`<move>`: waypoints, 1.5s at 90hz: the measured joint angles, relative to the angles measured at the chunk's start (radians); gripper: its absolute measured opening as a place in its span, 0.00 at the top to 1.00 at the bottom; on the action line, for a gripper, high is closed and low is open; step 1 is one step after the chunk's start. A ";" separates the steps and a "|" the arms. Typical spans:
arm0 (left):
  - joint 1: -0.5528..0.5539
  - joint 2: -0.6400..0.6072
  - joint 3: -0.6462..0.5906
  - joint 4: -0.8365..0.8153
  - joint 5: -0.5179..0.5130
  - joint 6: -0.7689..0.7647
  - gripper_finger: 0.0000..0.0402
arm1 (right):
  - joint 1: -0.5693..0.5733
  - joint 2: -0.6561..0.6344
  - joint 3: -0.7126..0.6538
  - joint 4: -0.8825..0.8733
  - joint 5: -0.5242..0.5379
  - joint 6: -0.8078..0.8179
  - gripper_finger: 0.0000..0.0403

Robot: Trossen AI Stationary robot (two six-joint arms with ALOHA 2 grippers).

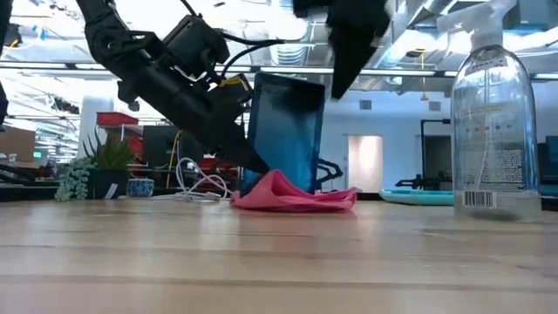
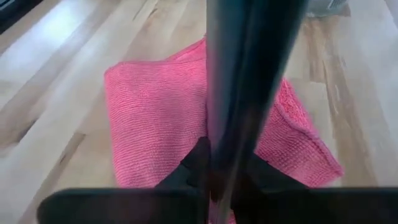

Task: Apply microfiber cloth
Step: Wipe the front of the cellphone with the pink microfiber cloth

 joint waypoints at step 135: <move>0.051 -0.428 -0.011 -0.325 -0.005 0.059 0.97 | 0.027 -0.008 -0.335 0.395 0.011 -0.093 0.70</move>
